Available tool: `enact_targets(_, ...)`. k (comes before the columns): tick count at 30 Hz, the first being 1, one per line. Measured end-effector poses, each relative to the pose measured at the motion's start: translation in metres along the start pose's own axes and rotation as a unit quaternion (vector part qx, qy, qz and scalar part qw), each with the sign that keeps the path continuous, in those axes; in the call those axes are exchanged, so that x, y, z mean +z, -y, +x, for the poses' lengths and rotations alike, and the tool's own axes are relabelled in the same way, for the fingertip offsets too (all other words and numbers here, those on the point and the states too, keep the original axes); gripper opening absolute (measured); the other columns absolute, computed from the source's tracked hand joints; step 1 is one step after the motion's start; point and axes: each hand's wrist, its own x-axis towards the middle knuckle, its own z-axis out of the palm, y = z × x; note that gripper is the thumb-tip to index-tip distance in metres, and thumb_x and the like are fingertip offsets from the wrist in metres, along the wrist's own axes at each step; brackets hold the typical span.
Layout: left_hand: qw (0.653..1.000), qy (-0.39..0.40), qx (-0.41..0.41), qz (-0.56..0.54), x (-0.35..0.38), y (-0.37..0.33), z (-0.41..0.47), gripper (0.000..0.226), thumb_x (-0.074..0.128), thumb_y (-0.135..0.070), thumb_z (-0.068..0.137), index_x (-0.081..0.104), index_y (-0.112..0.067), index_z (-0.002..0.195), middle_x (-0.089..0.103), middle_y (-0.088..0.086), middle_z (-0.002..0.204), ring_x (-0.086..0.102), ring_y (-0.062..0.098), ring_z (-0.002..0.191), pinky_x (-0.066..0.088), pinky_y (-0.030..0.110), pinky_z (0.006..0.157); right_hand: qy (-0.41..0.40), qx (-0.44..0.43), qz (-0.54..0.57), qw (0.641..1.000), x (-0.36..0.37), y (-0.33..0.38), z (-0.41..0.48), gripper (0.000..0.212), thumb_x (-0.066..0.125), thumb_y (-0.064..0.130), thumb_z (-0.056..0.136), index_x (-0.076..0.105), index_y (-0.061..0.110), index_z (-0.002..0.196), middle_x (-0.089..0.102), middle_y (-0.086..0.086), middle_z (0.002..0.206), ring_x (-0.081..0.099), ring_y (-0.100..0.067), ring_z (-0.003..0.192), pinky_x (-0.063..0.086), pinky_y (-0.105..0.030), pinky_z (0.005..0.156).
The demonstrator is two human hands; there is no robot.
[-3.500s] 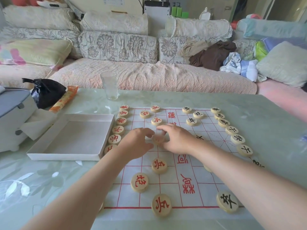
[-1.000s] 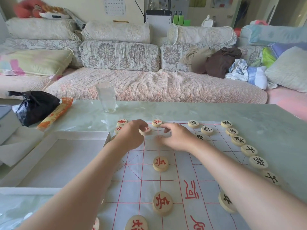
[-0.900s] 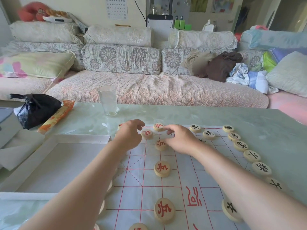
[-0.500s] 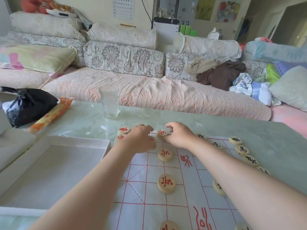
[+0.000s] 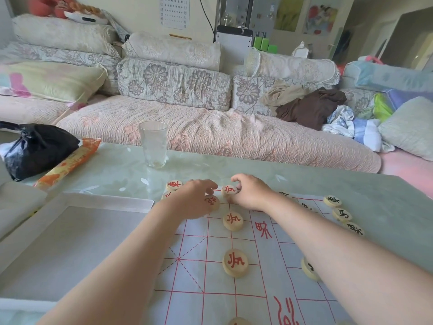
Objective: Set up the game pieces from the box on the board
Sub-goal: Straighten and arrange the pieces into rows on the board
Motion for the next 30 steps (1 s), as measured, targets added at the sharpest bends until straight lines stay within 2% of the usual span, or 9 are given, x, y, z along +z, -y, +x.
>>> enact_targets(5,1.0,-0.002,-0.01,0.011,-0.003,0.004,0.002,0.053,0.07,-0.034,0.081,0.052,-0.028,0.131,0.059,-0.012,0.109,0.055,0.011,0.095,0.045,0.023,0.08,0.003,-0.031,-0.009,0.999,-0.001,-0.004,0.003,0.02,0.065,0.041,0.082,0.067,0.029,0.099,0.059,0.001,0.108,0.059,-0.022,0.099,0.047,-0.029,0.082)
enact_targets(7,1.0,-0.001,-0.007,0.01,-0.002,0.005,0.002,0.057,0.071,-0.032,0.08,0.051,-0.028,0.133,0.058,-0.011,0.115,0.053,0.011,0.098,0.045,0.024,0.082,0.005,-0.038,-0.007,0.999,-0.002,-0.004,0.004,0.017,0.064,0.035,0.083,0.063,0.034,0.099,0.058,0.003,0.107,0.056,-0.019,0.096,0.041,-0.022,0.073)
enact_targets(10,1.0,0.006,-0.009,0.015,-0.003,0.007,0.002,0.058,0.072,-0.03,0.079,0.05,-0.029,0.133,0.058,-0.012,0.117,0.055,0.012,0.1,0.049,0.029,0.087,0.013,-0.046,-0.011,0.999,-0.004,-0.002,0.002,0.026,0.065,0.033,0.08,0.06,0.037,0.105,0.053,0.003,0.113,0.052,-0.018,0.1,0.038,-0.022,0.079)
enact_targets(13,1.0,0.018,-0.015,0.017,-0.004,0.009,0.004,0.059,0.075,-0.027,0.076,0.053,-0.029,0.13,0.059,-0.014,0.111,0.058,0.012,0.096,0.052,0.031,0.086,0.012,-0.044,-0.009,0.999,-0.003,-0.002,0.001,0.011,0.066,0.031,0.08,0.066,0.032,0.091,0.058,0.001,0.109,0.057,-0.021,0.101,0.041,-0.025,0.078)
enact_targets(16,1.0,0.012,-0.016,0.014,-0.003,0.009,0.004,0.058,0.077,-0.032,0.075,0.054,-0.028,0.129,0.058,-0.014,0.106,0.059,0.011,0.094,0.052,0.029,0.084,0.011,-0.036,-0.011,0.999,-0.003,-0.002,0.002,0.032,0.066,0.036,0.082,0.067,0.03,0.114,0.058,-0.003,0.122,0.057,-0.023,0.114,0.044,-0.027,0.09)
enact_targets(19,1.0,0.002,-0.017,0.012,-0.002,0.01,0.002,0.06,0.077,-0.036,0.075,0.054,-0.027,0.13,0.056,-0.015,0.103,0.057,0.011,0.091,0.05,0.026,0.081,-0.013,-0.037,-0.025,0.999,-0.003,0.002,-0.003,0.055,0.064,0.042,0.086,0.051,0.029,0.138,0.047,-0.001,0.133,0.052,-0.022,0.121,0.043,-0.034,0.102)
enact_targets(23,1.0,0.0,-0.013,0.026,-0.007,0.011,0.002,0.064,0.078,-0.037,0.074,0.053,-0.026,0.131,0.057,-0.017,0.102,0.054,0.009,0.089,0.041,0.02,0.076,-0.035,-0.109,0.007,0.993,-0.003,0.02,-0.015,0.037,0.065,0.032,0.083,0.064,0.033,0.121,0.055,0.009,0.114,0.058,-0.013,0.102,0.048,-0.031,0.093)
enact_targets(26,1.0,-0.005,-0.011,0.027,-0.009,0.013,0.001,0.062,0.079,-0.026,0.072,0.055,-0.021,0.13,0.063,-0.013,0.101,0.052,0.01,0.087,0.04,0.019,0.075,0.026,-0.134,-0.043,0.99,0.002,0.033,-0.022,0.044,0.066,0.049,0.081,0.065,0.032,0.122,0.057,0.013,0.107,0.058,-0.012,0.107,0.047,-0.028,0.09)
enact_targets(30,0.999,-0.007,-0.009,0.04,-0.007,0.014,-0.001,0.063,0.08,-0.03,0.071,0.056,-0.022,0.129,0.066,-0.011,0.108,0.052,0.008,0.088,0.038,0.02,0.076,0.032,-0.132,-0.078,0.988,0.006,0.038,-0.021,0.049,0.061,0.062,0.08,0.068,0.032,0.118,0.063,0.007,0.115,0.059,-0.017,0.109,0.049,-0.032,0.089)
